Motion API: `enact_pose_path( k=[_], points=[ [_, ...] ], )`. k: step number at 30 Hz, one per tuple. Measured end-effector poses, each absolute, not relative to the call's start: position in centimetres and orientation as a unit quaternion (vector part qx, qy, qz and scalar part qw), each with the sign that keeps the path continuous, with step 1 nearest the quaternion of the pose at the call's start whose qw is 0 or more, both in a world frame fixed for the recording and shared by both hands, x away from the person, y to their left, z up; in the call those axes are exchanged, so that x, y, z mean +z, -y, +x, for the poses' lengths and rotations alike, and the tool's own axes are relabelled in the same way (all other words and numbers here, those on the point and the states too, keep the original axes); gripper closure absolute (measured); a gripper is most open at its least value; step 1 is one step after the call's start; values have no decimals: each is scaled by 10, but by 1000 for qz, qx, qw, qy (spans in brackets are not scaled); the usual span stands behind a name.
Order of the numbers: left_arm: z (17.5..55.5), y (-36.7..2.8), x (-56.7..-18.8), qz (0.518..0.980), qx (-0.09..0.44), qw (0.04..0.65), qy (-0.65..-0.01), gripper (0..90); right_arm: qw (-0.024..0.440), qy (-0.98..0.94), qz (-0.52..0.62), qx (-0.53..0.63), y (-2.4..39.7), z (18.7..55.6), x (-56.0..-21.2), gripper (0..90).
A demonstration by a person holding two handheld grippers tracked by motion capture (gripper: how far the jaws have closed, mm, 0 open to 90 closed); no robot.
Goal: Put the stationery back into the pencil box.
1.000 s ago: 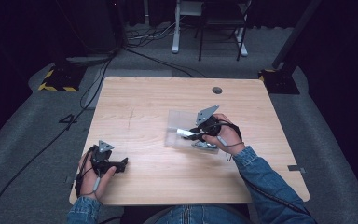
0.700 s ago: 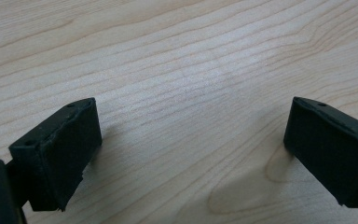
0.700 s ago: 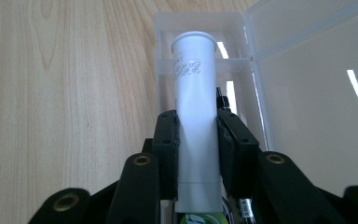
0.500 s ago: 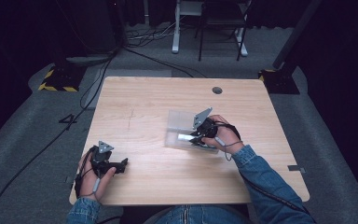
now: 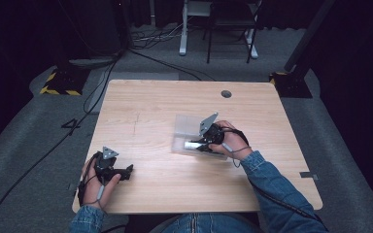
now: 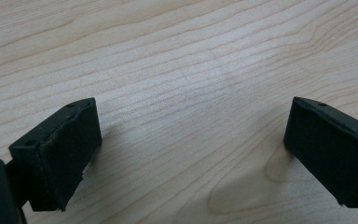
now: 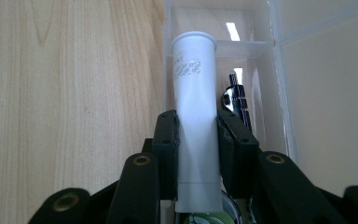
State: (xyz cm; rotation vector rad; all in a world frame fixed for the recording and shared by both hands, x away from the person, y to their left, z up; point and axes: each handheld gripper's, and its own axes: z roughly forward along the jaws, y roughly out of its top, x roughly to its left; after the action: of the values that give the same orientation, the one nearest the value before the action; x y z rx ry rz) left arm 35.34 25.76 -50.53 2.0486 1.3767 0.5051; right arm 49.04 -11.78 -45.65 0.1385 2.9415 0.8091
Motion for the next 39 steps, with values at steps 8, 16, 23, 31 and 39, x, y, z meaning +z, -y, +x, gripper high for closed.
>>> enact_pose_path(
  k=[8, 16, 23, 31, 39],
  points=[
    [353, -258, -505, 774, 191, 306, -520, 42, 41, -962, 42, 266, 116, 492, -462, 710],
    [353, -258, -505, 774, 191, 306, -520, 42, 46, -960, 45, 273, 117, 494, -464, 712],
    [353, -258, -505, 774, 191, 306, -520, 42, 66, -958, 44, 276, 120, 496, -463, 685],
    [353, -258, -505, 774, 191, 306, -520, 42, 82, -956, 43, 279, 123, 499, -461, 630],
    [353, -258, -505, 774, 191, 306, -520, 42, 89, -954, 53, 281, 129, 502, -459, 616]
  ],
)
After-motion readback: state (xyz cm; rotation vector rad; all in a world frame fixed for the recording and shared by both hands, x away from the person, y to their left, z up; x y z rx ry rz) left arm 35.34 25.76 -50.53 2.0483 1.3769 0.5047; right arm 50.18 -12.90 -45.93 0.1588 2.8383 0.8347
